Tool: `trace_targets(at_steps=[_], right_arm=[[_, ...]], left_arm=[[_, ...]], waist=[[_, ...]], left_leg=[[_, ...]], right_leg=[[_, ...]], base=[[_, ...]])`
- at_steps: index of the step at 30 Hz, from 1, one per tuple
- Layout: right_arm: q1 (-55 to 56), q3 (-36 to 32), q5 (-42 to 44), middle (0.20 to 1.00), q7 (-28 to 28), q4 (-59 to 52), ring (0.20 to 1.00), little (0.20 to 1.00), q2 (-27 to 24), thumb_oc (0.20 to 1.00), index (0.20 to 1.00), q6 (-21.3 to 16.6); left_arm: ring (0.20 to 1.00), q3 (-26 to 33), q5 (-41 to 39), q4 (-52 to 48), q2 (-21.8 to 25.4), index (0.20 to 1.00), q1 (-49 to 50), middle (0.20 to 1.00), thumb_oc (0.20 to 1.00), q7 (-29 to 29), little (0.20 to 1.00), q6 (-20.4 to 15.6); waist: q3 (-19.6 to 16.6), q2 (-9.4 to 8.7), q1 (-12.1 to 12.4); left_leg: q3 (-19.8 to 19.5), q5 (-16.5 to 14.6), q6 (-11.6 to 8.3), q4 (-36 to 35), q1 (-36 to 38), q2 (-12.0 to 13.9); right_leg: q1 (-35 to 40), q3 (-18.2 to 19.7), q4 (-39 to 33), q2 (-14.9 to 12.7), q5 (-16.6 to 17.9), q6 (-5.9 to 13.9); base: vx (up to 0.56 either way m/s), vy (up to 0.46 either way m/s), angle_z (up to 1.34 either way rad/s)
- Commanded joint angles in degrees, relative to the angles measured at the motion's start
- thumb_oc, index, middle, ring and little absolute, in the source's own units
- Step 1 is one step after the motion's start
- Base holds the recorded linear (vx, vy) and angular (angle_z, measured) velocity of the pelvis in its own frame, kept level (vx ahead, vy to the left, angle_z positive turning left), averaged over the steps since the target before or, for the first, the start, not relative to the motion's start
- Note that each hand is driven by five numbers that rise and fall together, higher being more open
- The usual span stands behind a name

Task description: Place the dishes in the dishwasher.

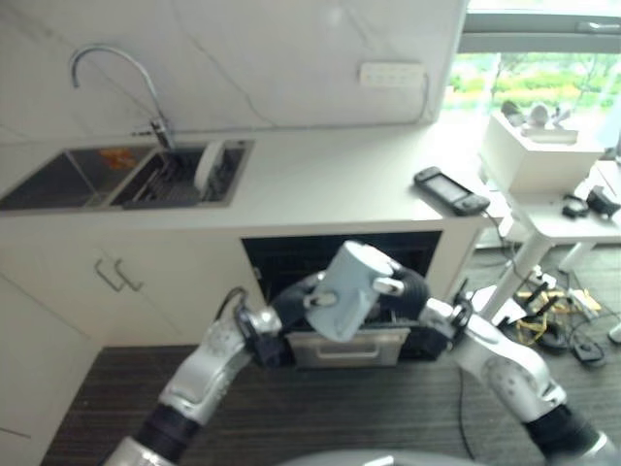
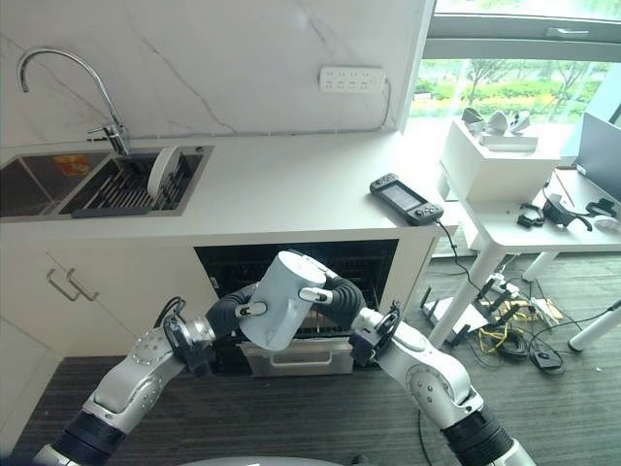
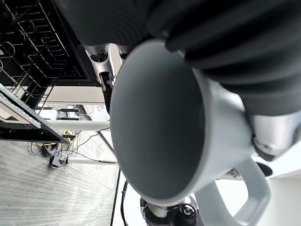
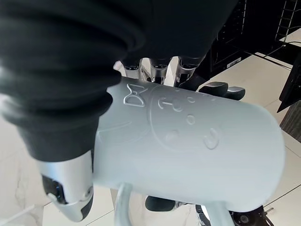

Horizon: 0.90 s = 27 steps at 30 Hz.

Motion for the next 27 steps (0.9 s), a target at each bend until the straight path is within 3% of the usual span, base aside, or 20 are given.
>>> trace_targets(at_steps=[1, 13, 14, 15, 16, 20, 23, 27], right_arm=[[-5.08, 2.76, 0.28, 1.000, 4.45, -4.82, 1.000, 1.000, 3.06, 1.000, 1.000, -0.19], [-7.01, 4.97, 5.17, 1.000, 3.05, -3.25, 1.000, 1.000, 5.53, 1.000, 1.000, -0.56], [-7.29, 5.28, 5.02, 0.733, 3.25, -3.06, 0.733, 0.733, 5.77, 0.733, 0.733, -0.64], [-7.41, 5.60, 5.48, 0.573, 3.88, -3.19, 0.573, 0.573, 5.85, 0.573, 0.573, -0.28], [-7.55, 6.04, 6.45, 0.200, 4.33, -3.40, 0.200, 0.200, 6.09, 0.200, 0.200, -0.02], [-9.41, 6.85, 6.76, 0.200, 2.94, -3.44, 0.200, 0.200, 7.06, 0.200, 0.200, -1.55], [-10.56, 6.66, 4.68, 0.200, 2.87, -4.29, 0.200, 0.200, 7.86, 0.200, 0.200, -2.99], [-10.80, 7.56, 5.09, 0.200, 3.43, -4.68, 0.200, 0.200, 7.93, 0.200, 0.200, -3.32]], left_arm=[[0.200, -2.00, 0.95, -0.98, 0.75, 0.200, -6.64, 0.200, 0.200, 0.56, 0.200, -3.99], [0.200, -3.58, -0.55, -1.41, -0.13, 0.200, -7.60, 0.200, 0.200, -0.44, 0.200, -2.76], [0.200, -3.70, -0.82, -1.46, -0.23, 0.200, -7.67, 0.200, 0.200, -0.52, 0.200, -2.58], [0.200, -3.76, -1.45, -1.35, -0.31, 0.200, -7.68, 0.200, 0.200, -0.65, 0.200, -2.48], [0.200, -3.83, -2.38, -1.52, -0.67, 0.200, -7.68, 0.200, 0.200, -0.89, 0.200, -1.78], [0.200, -3.87, -2.52, -2.67, -0.86, 0.200, -7.74, 0.200, 0.200, -0.96, 0.200, -0.07], [0.200, -2.24, -4.63, -5.59, -0.93, 0.200, -7.97, 0.200, 0.200, -0.34, 0.200, 4.33], [0.200, -1.94, -4.91, -6.57, -0.99, 0.200, -7.69, 0.200, 0.200, -0.26, 0.200, 5.76]], waist=[[0.68, -1.87, 1.20], [0.62, -1.98, 1.71], [0.56, -2.01, 1.77], [0.51, -2.03, 1.80], [0.49, -2.06, 1.89], [0.48, -2.00, 2.25], [0.50, -1.75, 2.50], [0.62, -1.60, 2.76]], left_leg=[[-0.57, -1.45, 1.21, 0.69, 0.25, 0.87], [-0.70, -1.36, 1.25, 0.69, 0.19, 0.70], [-0.66, -1.35, 1.25, 0.69, 0.18, 0.70], [-0.62, -1.36, 1.25, 0.69, 0.16, 0.71], [-0.62, -1.34, 1.29, 0.69, 0.14, 0.71], [-0.62, -1.33, 1.34, 0.69, 0.24, 0.70], [-0.61, -1.24, 1.40, 0.69, 0.27, 0.69], [-0.63, -1.27, 1.43, 0.69, 0.36, 0.67]], right_leg=[[1.24, -4.94, 0.42, -4.11, -0.38, 2.72], [1.21, -5.39, 0.42, -4.30, -0.19, 2.81], [1.19, -5.40, 0.42, -4.32, -0.18, 2.85], [1.16, -5.41, 0.42, -4.35, -0.21, 2.84], [1.13, -5.44, 0.42, -4.39, -0.18, 2.85], [1.22, -5.61, 0.42, -4.46, -0.20, 2.82], [1.16, -5.63, 0.42, -4.58, -0.12, 2.82], [1.27, -5.72, 0.42, -4.70, -0.18, 2.83]], base=[[0.00, 0.000, 0.00], [0.00, 0.000, 0.00], [0.00, 0.000, 0.00], [0.00, 0.000, 0.00], [0.00, 0.000, 0.00], [0.00, 0.000, 0.00], [0.00, 0.000, 0.00], [0.00, 0.000, 0.00]])
